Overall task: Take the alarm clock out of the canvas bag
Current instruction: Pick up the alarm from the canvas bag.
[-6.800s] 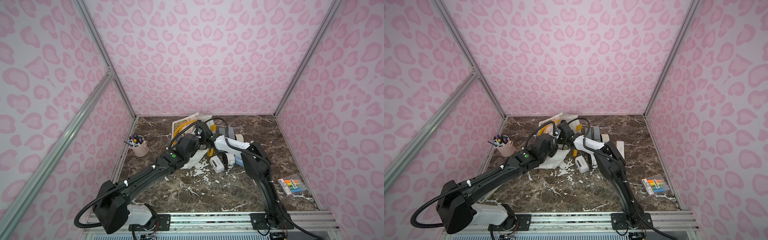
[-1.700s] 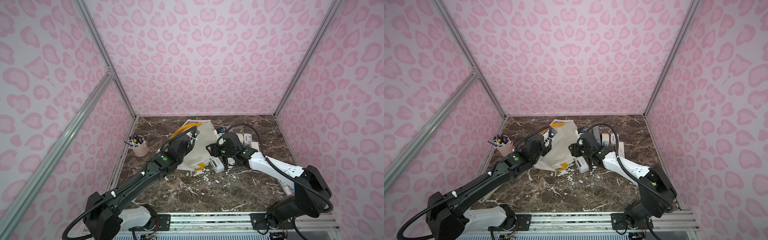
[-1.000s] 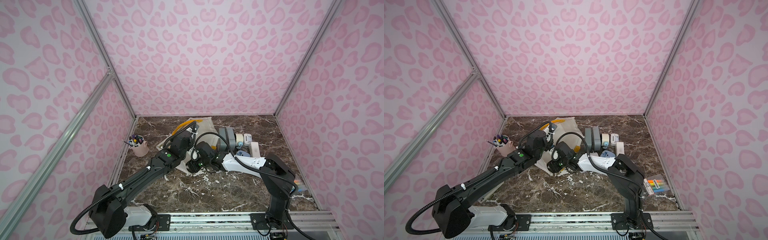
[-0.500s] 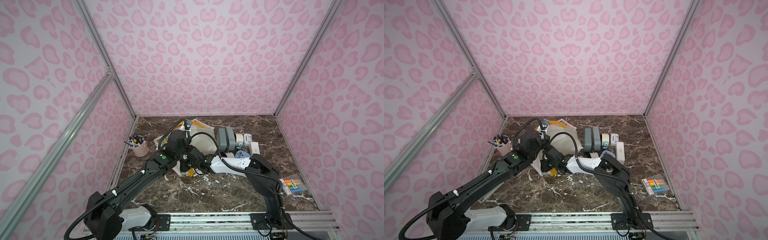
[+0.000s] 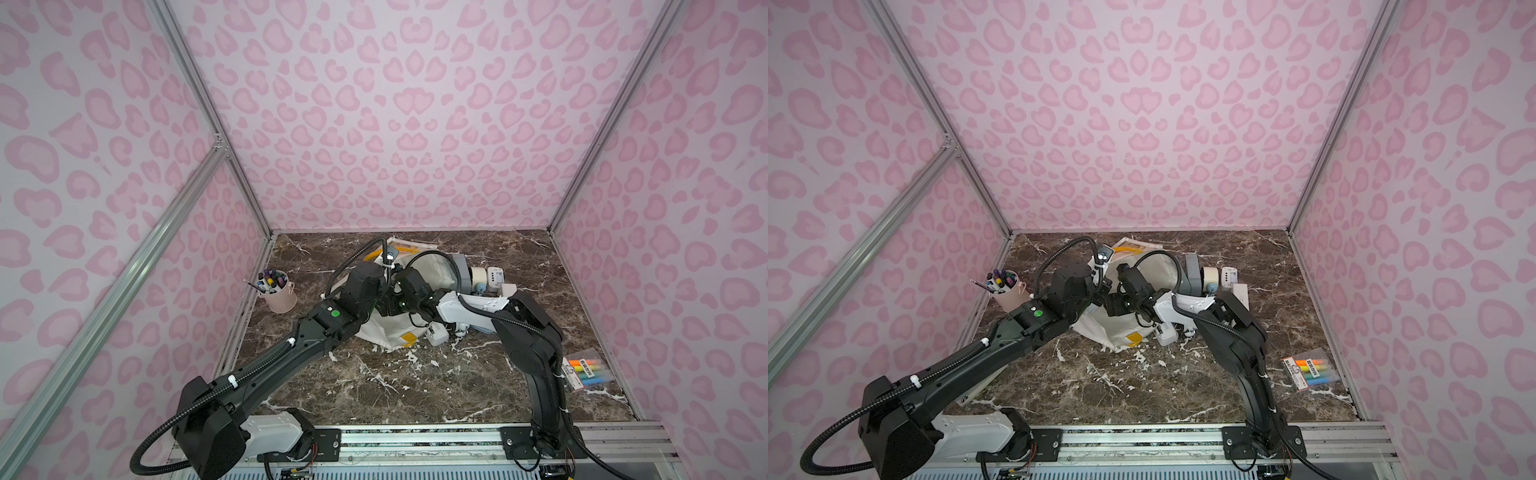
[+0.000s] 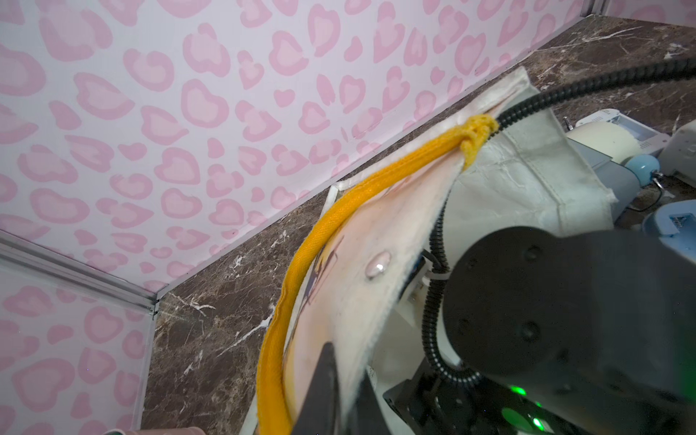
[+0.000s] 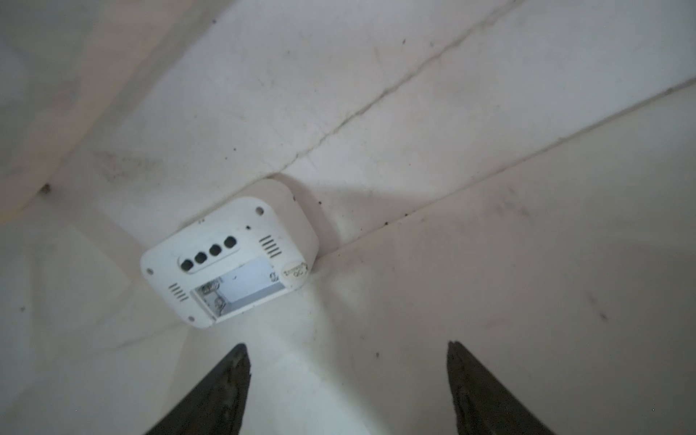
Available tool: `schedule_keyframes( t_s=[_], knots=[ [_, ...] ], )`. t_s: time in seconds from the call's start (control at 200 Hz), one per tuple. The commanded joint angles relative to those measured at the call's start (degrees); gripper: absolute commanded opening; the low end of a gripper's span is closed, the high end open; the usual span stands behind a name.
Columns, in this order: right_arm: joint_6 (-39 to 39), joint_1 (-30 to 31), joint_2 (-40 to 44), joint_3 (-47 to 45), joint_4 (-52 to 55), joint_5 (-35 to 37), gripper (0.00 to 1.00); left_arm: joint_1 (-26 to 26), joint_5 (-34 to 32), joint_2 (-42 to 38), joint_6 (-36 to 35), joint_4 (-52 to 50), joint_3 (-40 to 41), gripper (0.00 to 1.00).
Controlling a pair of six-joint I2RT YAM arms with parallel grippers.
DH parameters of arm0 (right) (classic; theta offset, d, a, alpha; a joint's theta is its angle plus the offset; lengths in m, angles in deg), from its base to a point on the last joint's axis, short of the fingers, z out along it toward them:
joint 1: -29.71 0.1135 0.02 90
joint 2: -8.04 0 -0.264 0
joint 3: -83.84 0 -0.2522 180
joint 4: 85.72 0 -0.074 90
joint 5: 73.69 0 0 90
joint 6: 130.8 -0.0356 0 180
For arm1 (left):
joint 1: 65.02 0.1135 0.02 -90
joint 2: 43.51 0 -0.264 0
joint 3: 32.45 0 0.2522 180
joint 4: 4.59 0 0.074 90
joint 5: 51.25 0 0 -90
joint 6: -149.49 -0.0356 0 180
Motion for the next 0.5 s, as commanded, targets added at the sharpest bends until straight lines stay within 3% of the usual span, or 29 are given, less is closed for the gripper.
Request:
schedule_keyframes(
  t_s=[0.0,0.125,0.275,0.5],
  knots=[
    [-2.5,-0.2,-1.3,-0.1,-1.8,-2.5,0.85,-1.5,-2.7,1.3,-2.4,1.5,-1.3,0.03],
    [-5.3,0.8,-0.8,-1.3,-4.3,-4.0,0.92,-2.4,-3.6,2.6,-2.3,3.6,-1.3,0.03],
    [-17.7,-0.1,-1.8,-2.0,-11.7,-10.6,0.93,-4.9,-5.5,3.9,-2.1,4.5,-2.8,0.03],
    [-31.3,0.4,-3.9,-2.9,-19.5,-14.6,0.94,-9.0,-8.7,5.9,-2.5,6.7,-2.7,0.03]
  ],
)
